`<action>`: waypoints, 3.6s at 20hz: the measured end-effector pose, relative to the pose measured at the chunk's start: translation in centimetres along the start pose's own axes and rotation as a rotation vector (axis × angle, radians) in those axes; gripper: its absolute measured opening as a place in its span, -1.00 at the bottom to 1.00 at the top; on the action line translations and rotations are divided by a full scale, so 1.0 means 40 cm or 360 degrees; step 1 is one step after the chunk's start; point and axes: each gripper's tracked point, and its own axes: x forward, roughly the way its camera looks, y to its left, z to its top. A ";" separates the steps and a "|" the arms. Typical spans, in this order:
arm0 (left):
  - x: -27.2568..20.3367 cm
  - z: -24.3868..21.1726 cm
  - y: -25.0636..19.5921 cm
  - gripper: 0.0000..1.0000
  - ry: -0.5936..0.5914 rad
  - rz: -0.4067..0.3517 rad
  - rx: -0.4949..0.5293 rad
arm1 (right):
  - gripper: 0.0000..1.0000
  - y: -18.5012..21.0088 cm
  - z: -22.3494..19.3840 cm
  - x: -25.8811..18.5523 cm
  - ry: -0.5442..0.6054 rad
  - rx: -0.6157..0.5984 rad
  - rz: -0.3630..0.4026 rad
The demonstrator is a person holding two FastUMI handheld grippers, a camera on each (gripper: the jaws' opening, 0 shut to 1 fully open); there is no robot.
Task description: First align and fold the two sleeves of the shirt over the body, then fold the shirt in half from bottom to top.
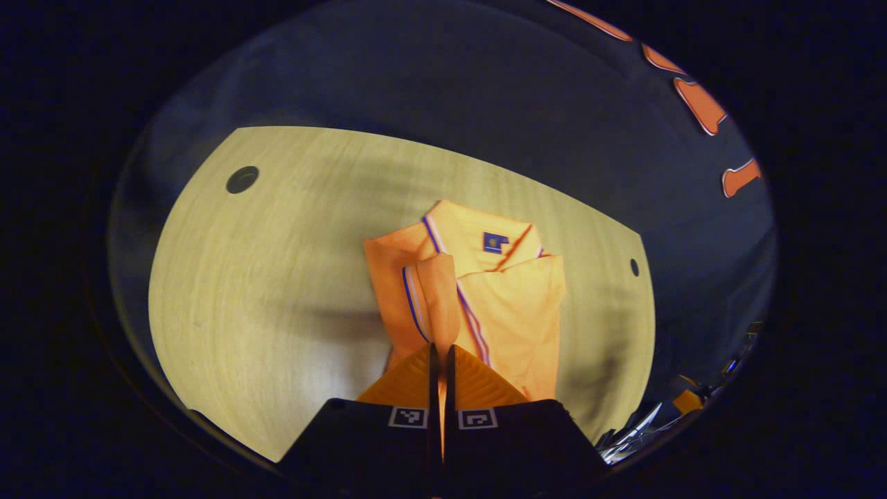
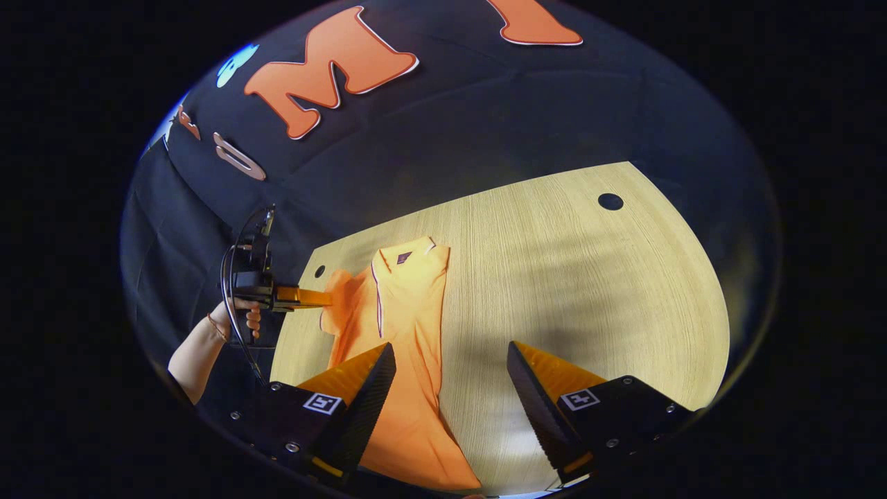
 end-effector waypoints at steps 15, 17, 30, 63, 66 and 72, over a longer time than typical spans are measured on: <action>-0.172 -0.115 -0.128 0.96 -0.0063 -0.0220 0.0068 | 0.98 0.086 -0.064 -0.048 -0.0006 -0.0110 -0.0006; -0.224 -0.137 -0.100 0.97 -0.0117 -0.0181 0.0099 | 0.98 0.107 -0.081 -0.059 -0.0002 -0.0127 -0.0016; -0.388 -0.572 0.133 0.98 -0.0193 0.0083 0.0161 | 0.97 0.170 -0.434 -0.083 0.0400 -0.0439 -0.0294; -0.187 -1.029 0.210 0.93 0.0437 0.0490 0.0369 | 0.99 0.078 -0.844 0.016 0.1047 -0.0480 -0.0580; -0.183 -1.029 0.211 0.94 0.0452 0.0506 0.0380 | 0.99 0.079 -0.848 0.012 0.1071 -0.0457 -0.0596; -0.181 -1.028 0.205 0.87 0.0456 0.0505 0.0375 | 0.58 0.107 -0.858 0.021 0.1031 -0.0447 -0.0585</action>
